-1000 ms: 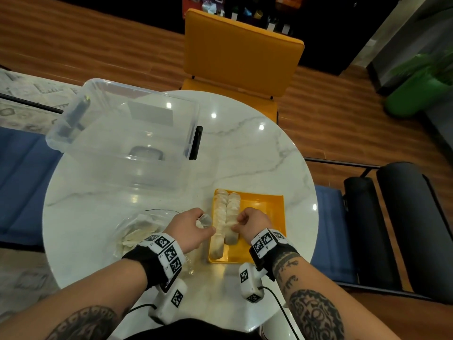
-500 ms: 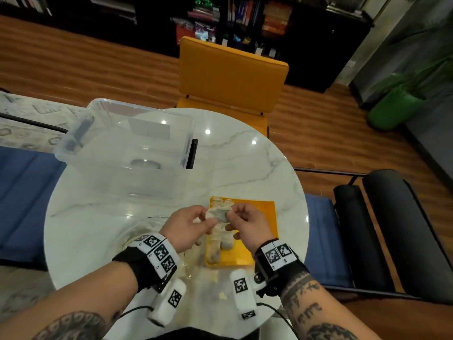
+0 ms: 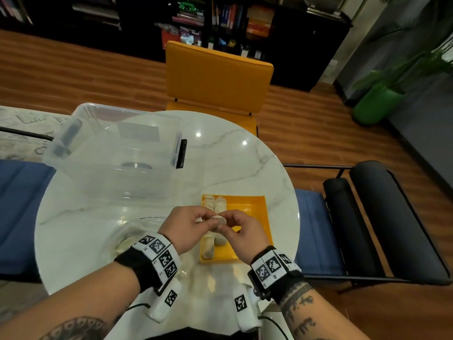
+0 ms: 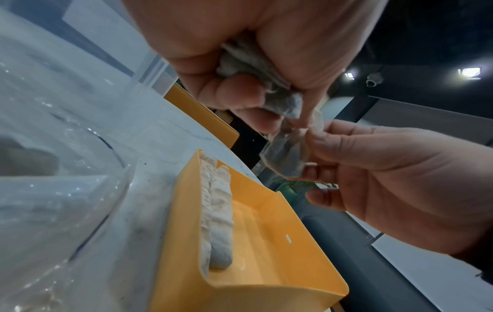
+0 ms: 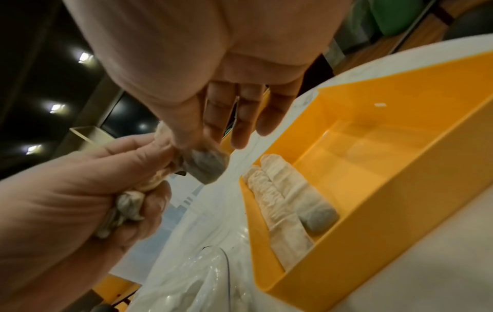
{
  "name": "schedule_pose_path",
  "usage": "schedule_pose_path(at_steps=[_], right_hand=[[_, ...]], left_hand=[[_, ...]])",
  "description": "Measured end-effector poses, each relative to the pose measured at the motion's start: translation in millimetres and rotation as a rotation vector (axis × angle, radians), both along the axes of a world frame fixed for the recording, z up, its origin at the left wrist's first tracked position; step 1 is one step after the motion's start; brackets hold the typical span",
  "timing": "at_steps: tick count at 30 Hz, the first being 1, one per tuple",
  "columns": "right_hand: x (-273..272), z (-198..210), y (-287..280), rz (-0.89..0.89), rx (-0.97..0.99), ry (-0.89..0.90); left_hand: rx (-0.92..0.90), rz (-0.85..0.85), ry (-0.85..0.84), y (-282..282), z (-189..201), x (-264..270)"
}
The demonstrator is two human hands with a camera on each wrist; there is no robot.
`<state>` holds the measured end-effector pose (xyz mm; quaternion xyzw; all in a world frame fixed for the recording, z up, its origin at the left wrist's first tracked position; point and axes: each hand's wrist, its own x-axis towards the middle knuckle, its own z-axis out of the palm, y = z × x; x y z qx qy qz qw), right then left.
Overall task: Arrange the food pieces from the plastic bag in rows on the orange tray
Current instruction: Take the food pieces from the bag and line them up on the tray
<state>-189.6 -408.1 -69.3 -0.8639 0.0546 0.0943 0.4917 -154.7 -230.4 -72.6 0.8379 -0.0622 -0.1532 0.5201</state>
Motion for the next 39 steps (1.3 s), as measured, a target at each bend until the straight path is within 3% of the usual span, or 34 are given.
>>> schedule_pose_path(at_steps=[6, 11, 14, 20, 25, 39], right_hand=[[-1, 0, -4, 0.007, 0.012, 0.031], [6, -18, -16, -0.037, -0.089, 0.123], [13, -33, -28, -0.045, -0.19, 0.197], [22, -59, -24, 0.094, -0.381, 0.42], [30, -70, -14, 0.061, -0.403, 0.502], [37, -73, -8, -0.021, -0.407, 0.504]], left_hand=[[0.055, 0.021, 0.006, -5, -4, 1], [0.052, 0.1, 0.069, 4, -19, 3], [0.144, 0.181, 0.132, 13, -28, 5], [0.343, 0.081, 0.21, 14, -47, 5], [0.485, 0.02, 0.204, 9, -48, 4], [0.478, -0.01, 0.213, 12, -49, 6]])
